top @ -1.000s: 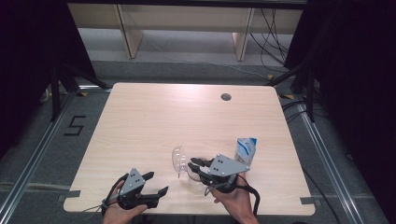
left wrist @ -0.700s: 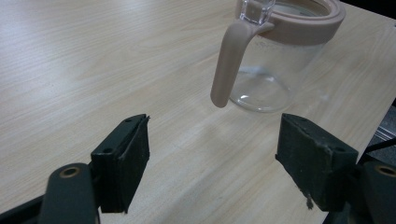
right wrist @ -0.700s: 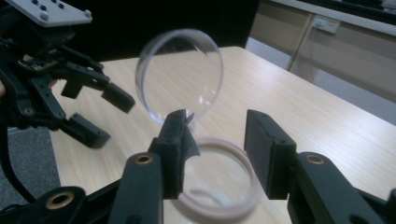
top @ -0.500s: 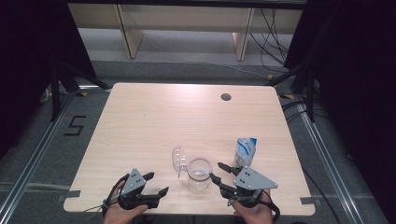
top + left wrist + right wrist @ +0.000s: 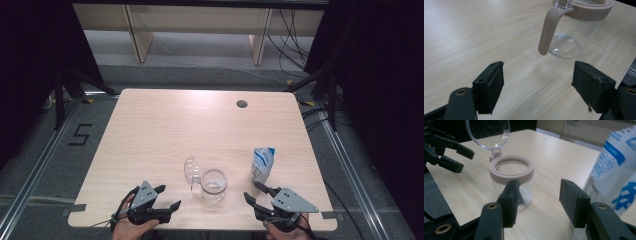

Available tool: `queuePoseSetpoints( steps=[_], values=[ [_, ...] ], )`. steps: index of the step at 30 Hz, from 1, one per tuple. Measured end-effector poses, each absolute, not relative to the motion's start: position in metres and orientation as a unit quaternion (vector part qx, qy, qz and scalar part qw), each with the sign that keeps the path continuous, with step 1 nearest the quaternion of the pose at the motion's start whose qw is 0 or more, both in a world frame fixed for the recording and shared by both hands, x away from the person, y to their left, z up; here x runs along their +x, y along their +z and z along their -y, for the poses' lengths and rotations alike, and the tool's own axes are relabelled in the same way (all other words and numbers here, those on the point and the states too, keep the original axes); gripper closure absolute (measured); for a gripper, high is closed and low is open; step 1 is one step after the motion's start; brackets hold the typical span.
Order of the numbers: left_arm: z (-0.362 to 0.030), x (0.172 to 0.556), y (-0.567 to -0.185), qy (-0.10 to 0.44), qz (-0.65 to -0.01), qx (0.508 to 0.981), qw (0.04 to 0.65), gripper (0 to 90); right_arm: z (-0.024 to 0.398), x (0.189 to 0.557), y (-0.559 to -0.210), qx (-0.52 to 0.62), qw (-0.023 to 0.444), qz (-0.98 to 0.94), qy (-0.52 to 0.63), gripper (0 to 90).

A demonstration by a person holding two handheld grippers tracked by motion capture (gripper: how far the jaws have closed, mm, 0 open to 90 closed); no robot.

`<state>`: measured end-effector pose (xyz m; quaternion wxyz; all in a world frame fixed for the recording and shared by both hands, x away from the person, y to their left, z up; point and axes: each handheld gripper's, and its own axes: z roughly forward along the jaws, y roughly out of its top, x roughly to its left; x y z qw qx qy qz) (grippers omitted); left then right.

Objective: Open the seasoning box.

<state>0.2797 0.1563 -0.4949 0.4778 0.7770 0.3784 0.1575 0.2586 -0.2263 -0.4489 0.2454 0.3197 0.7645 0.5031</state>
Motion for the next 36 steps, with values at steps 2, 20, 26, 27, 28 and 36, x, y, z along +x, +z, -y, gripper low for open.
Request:
queuePoseSetpoints(
  steps=[2,20,26,27,28,36],
  values=[
    [-0.156,0.280,-0.495,0.158,-0.378,0.777,0.477,24.9,0.229,0.257,-0.451,0.331,0.248,-0.758,0.504,49.1],
    [-0.156,0.281,-0.496,0.157,-0.376,0.780,0.476,24.6,0.251,0.262,-0.464,0.419,0.264,-0.730,0.471,33.7],
    [-0.154,0.281,-0.497,0.155,-0.375,0.779,0.478,24.5,0.257,0.270,-0.467,0.423,0.281,-0.721,0.471,31.8],
    [-0.154,0.281,-0.497,0.154,-0.375,0.779,0.478,24.5,0.258,0.272,-0.467,0.415,0.289,-0.723,0.470,31.4],
    [-0.154,0.281,-0.497,0.154,-0.375,0.780,0.477,24.5,0.257,0.272,-0.467,0.423,0.285,-0.719,0.472,31.2],
    [-0.155,0.282,-0.497,0.157,-0.376,0.784,0.468,24.4,0.255,0.284,-0.472,0.423,0.293,-0.720,0.465,26.4]
  ],
)
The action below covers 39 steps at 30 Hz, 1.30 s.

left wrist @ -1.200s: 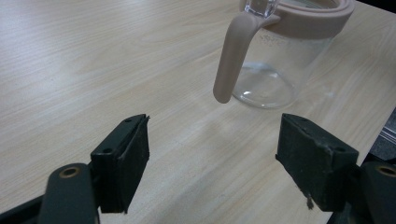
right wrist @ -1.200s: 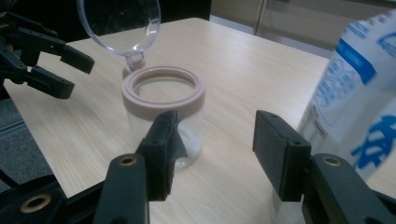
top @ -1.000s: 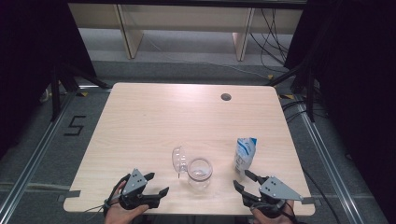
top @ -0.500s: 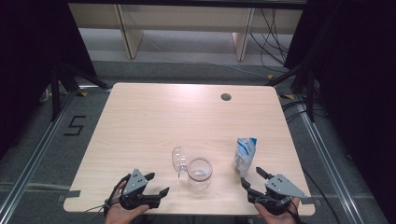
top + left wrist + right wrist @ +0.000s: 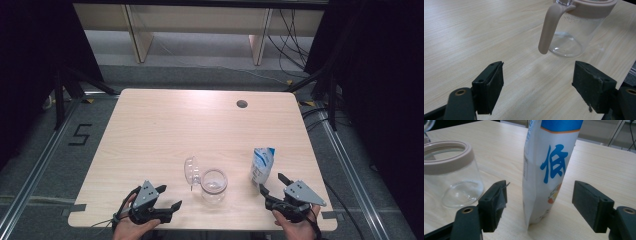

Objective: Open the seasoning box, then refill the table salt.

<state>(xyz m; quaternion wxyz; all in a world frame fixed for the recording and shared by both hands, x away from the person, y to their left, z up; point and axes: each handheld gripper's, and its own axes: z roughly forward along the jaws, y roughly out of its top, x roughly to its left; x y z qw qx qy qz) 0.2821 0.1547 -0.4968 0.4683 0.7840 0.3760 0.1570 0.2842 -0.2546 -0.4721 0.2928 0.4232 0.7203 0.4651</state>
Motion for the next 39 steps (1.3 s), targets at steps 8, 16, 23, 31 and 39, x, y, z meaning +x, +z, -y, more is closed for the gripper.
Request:
queuePoseSetpoints(
  steps=[8,16,23,31,39],
  values=[
    [-0.155,0.284,-0.497,0.156,-0.372,0.785,0.470,24.4,0.252,0.294,-0.476,0.426,0.299,-0.726,0.450,24.1],
    [-0.151,0.284,-0.498,0.154,-0.372,0.789,0.465,24.3,0.248,0.303,-0.480,0.428,0.307,-0.726,0.442,22.9],
    [-0.151,0.284,-0.498,0.154,-0.376,0.786,0.466,24.3,0.243,0.311,-0.484,0.432,0.312,-0.722,0.441,20.7],
    [-0.150,0.284,-0.499,0.151,-0.373,0.788,0.466,24.2,0.241,0.318,-0.488,0.435,0.310,-0.717,0.447,19.8],
    [-0.151,0.282,-0.499,0.152,-0.373,0.785,0.471,24.2,0.237,0.325,-0.492,0.437,0.307,-0.716,0.450,19.6]
  ],
)
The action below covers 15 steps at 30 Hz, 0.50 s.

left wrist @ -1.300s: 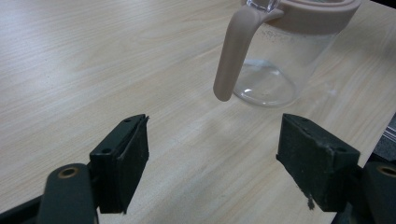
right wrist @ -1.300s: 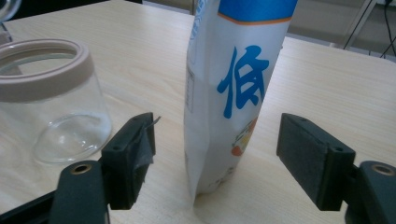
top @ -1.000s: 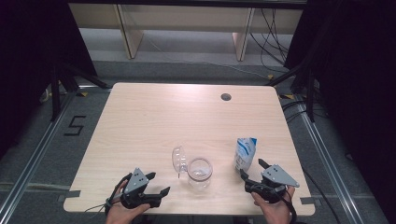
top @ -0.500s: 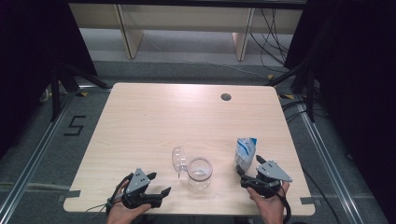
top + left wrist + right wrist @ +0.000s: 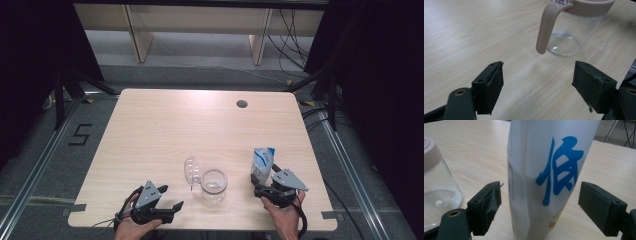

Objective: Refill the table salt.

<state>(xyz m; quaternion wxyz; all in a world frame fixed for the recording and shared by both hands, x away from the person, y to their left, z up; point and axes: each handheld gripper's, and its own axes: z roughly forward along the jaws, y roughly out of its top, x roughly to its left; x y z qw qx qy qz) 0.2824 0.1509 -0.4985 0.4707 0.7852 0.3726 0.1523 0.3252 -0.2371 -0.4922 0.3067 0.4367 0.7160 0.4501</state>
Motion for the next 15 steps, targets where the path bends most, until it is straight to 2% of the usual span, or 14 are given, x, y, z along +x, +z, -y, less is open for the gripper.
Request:
queuePoseSetpoints(
  steps=[15],
  values=[
    [-0.1506,0.2808,-0.4988,0.155,-0.371,0.786,0.469,24.2,0.2348,0.3348,-0.4980,0.435,0.311,-0.710,0.458,23.2]
  ],
)
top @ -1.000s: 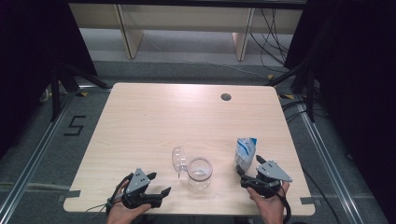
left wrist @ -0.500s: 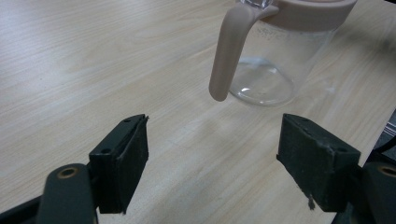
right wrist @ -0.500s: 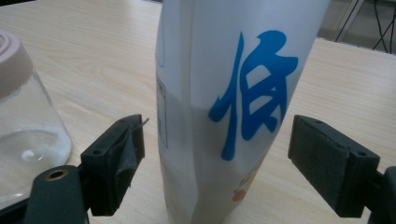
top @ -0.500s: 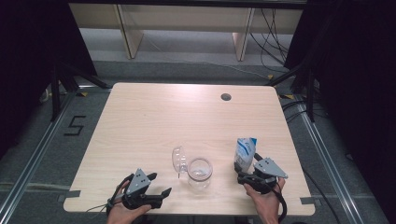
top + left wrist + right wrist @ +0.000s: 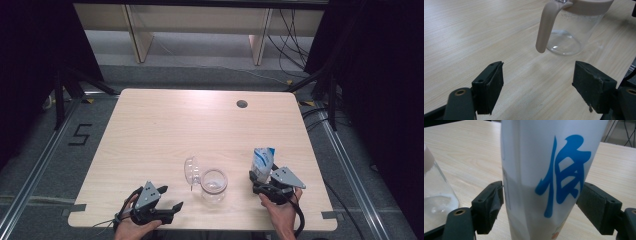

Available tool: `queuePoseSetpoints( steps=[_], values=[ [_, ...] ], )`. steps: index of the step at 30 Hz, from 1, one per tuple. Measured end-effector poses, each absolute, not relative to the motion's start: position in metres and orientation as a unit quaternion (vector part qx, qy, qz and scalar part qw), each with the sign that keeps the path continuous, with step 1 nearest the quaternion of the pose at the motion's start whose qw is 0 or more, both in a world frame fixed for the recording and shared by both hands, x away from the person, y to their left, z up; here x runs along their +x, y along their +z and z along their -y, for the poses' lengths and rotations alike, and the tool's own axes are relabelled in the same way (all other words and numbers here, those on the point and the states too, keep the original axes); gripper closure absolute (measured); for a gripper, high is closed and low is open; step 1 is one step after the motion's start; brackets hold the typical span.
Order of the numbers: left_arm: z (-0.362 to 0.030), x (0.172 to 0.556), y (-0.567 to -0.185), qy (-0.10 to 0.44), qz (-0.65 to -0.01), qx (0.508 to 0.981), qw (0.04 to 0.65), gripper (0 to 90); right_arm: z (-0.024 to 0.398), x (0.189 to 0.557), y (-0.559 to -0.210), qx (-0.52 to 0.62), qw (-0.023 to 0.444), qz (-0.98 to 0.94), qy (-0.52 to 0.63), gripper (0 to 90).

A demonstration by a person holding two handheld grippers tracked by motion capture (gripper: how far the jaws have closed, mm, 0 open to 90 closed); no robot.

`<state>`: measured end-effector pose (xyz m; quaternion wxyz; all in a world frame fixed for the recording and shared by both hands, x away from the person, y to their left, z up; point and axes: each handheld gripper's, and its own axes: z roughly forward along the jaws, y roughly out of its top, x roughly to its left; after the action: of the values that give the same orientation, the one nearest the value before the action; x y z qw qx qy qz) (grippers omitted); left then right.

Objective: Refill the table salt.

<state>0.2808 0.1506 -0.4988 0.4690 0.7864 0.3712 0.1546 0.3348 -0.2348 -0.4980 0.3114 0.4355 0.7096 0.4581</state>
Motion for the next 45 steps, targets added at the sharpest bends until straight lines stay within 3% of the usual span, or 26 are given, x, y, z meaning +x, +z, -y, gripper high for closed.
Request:
queuePoseSetpoints(
  steps=[7,12,38,45],
  values=[
    [-0.152,0.282,-0.499,0.158,-0.361,0.790,0.470,24.2,0.238,0.341,-0.501,0.441,0.304,-0.707,0.462,25.6],
    [-0.151,0.281,-0.499,0.158,-0.365,0.787,0.472,24.4,0.238,0.342,-0.501,0.423,0.292,-0.716,0.472,36.5],
    [-0.150,0.281,-0.499,0.159,-0.369,0.791,0.463,25.3,0.261,0.359,-0.500,0.305,0.225,-0.773,0.509,39.5],
    [-0.151,0.282,-0.500,0.160,-0.360,0.794,0.462,25.4,0.267,0.364,-0.501,0.277,0.228,-0.779,0.515,39.5]
  ],
)
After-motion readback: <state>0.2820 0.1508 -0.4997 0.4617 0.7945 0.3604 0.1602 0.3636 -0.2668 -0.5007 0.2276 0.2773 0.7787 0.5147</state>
